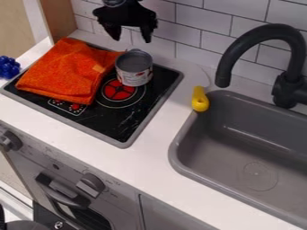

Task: Move the can to the right bottom of the burner

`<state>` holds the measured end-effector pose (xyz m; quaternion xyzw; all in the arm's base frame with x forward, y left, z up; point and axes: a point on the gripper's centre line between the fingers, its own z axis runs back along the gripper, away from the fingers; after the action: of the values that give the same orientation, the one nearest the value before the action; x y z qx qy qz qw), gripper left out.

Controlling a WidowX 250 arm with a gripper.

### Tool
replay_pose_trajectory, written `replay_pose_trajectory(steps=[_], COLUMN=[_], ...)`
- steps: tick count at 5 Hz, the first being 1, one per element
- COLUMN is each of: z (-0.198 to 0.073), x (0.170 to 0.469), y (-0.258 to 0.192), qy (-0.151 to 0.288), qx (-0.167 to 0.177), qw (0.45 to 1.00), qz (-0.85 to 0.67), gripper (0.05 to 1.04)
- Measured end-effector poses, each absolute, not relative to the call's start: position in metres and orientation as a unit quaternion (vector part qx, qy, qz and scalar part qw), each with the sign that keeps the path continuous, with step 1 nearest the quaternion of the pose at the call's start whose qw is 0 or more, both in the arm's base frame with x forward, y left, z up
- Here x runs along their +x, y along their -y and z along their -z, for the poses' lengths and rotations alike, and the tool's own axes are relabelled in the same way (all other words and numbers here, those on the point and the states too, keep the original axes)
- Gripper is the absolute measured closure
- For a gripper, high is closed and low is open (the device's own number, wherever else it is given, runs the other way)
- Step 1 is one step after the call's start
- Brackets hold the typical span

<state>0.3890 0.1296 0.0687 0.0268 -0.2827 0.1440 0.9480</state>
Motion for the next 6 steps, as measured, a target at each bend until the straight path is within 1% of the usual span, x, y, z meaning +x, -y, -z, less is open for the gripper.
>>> replay_pose_trajectory(steps=[1, 3, 4, 5, 6], z=[-0.061, -0.047, -0.043, -0.04, -0.028], x=[0.392, 0.395, 0.399, 0.397, 0.385], y=[-0.126, -0.129, -0.127, -0.126, -0.12], qy=[0.285, 0.261, 0.261, 0.256, 0.236], qx=[0.017, 0.028, 0.024, 0.025, 0.025], qw=[0.953, 0.962, 0.964, 0.965, 0.971], qz=[-0.105, -0.078, -0.054, -0.044, -0.042], gripper=[0.084, 0.084, 0.084, 0.084, 0.084])
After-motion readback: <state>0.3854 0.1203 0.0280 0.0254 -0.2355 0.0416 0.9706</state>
